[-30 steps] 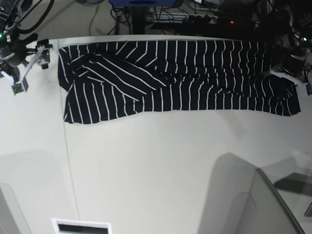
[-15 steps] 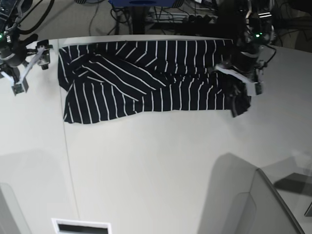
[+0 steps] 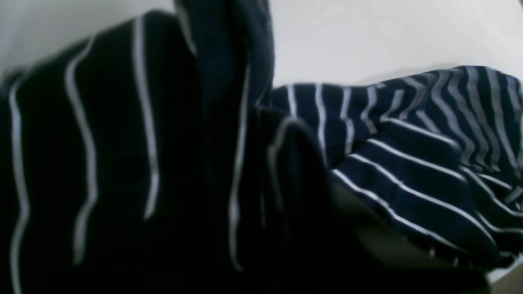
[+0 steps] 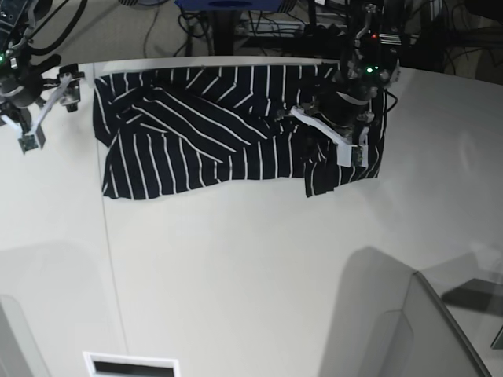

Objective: Layout the t-shirt on the table in an organized manner, then fold the t-shirt properly
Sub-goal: 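Grasp the strip end with the left gripper and fold it toward the middle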

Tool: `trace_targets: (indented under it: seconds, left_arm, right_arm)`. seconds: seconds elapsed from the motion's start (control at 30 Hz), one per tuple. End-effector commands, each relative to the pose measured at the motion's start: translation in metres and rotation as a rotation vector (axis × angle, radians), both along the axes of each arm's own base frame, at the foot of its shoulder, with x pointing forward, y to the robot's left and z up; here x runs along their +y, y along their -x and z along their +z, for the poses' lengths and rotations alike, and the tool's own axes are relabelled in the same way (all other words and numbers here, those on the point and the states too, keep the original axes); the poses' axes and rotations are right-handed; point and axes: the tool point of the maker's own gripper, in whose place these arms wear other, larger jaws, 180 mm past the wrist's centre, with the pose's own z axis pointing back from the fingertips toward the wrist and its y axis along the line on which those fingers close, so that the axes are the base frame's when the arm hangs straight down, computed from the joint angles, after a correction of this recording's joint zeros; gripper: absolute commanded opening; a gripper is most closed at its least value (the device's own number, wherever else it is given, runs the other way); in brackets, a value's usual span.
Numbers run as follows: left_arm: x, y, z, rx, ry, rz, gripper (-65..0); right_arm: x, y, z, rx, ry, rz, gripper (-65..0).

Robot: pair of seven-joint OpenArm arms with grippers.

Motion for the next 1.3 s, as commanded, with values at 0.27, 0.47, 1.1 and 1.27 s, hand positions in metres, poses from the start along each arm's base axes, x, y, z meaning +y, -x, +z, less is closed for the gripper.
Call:
trace_targets:
  seconds: [0.27,0.47,1.1,1.27]
  left_arm:
    - [-0.046,-0.011,-0.001,-0.015,0.034,-0.095,-65.0]
    - [-0.059,-0.013,-0.005,-0.004,0.041,-0.129,-65.0]
    - [-0.111,-0.007,0.005,-0.029,0.078,-0.286,-34.7]
    - [-0.130,-0.005,0.011,-0.045,0.091,-0.340,-15.0]
  right_arm:
    - [-0.004,-0.006,0.007,-0.030,0.013,0.006,-12.2]
    - [-0.004,-0.007,0.008,-0.035,0.013,0.007,-12.2]
    - [-0.003,-0.007,-0.004,-0.009,-0.014,-0.004,-12.2]
    - [-0.003,-0.007,-0.005,-0.007,-0.014,-0.004,-12.2]
